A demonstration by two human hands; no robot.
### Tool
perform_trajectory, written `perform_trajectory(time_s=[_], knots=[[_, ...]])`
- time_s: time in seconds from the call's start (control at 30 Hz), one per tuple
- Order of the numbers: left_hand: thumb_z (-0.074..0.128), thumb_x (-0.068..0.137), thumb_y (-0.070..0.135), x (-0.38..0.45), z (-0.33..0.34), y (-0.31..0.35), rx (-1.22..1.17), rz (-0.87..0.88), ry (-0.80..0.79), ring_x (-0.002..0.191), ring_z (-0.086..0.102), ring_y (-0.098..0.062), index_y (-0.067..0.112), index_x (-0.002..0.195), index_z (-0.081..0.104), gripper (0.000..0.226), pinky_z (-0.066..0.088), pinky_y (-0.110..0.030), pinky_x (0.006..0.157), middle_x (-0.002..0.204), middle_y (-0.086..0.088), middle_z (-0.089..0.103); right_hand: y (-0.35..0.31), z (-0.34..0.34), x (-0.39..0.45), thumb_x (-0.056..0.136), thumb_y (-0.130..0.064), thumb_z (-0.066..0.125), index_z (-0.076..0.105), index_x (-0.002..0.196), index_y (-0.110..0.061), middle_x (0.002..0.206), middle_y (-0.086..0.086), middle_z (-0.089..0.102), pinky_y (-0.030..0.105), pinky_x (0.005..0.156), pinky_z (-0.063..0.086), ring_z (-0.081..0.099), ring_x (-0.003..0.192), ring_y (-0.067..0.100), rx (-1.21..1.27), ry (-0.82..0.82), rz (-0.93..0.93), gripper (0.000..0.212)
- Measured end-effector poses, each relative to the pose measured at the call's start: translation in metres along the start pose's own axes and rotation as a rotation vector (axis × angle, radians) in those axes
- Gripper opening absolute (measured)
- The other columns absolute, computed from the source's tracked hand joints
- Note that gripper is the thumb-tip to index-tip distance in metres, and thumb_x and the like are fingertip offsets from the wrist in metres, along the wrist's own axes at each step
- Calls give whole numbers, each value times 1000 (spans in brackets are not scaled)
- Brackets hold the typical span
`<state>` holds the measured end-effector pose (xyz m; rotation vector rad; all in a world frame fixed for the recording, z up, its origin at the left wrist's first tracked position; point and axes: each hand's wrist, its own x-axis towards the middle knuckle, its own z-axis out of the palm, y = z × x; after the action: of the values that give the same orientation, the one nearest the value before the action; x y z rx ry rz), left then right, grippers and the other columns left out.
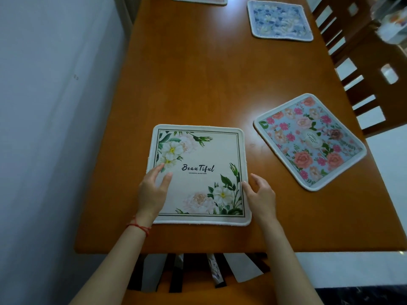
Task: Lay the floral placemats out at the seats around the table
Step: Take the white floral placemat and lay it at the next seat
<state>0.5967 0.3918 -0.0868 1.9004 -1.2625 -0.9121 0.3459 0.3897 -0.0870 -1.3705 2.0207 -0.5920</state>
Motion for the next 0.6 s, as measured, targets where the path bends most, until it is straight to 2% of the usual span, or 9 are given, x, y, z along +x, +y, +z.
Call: perform_trajectory(time_s=[0.13, 0.2, 0.3, 0.43, 0.6], knots=[[54, 90, 29, -3, 13, 24, 151, 132, -135, 131, 38, -23, 9, 132, 46, 47, 27, -32, 107, 139, -11, 47, 1, -23, -8, 88, -28, 57, 42, 134, -10, 140, 8, 45, 32, 107, 31, 38, 131, 19, -112, -30, -57, 51], [51, 89, 42, -6, 21, 37, 240, 201, -208, 132, 37, -24, 8, 134, 44, 57, 24, -29, 107, 139, -12, 46, 6, -37, -12, 89, -29, 56, 41, 135, -11, 140, 7, 44, 29, 106, 30, 37, 131, 18, -149, -5, -86, 51], [27, 78, 64, -11, 36, 49, 403, 312, -286, 130, 40, -25, 8, 134, 43, 81, 27, -34, 107, 137, -11, 49, 18, -60, -19, 90, -30, 55, 39, 136, -13, 141, 5, 43, 28, 105, 29, 36, 132, 17, -163, 28, -89, 52], [23, 78, 68, -25, 65, 68, 545, 464, -306, 122, 48, -29, 5, 129, 49, 85, 34, -40, 103, 129, -15, 56, 47, -91, -28, 90, -32, 54, 39, 136, -14, 141, 6, 43, 31, 106, 32, 37, 132, 18, -181, 82, -64, 52], [21, 81, 63, -58, 117, 105, 612, 559, -407, 125, 47, -27, 6, 131, 47, 80, 32, -40, 105, 132, -13, 53, 95, -131, -48, 89, -30, 55, 44, 134, -11, 138, 8, 47, 35, 107, 34, 40, 130, 20, -182, 168, -31, 50]])
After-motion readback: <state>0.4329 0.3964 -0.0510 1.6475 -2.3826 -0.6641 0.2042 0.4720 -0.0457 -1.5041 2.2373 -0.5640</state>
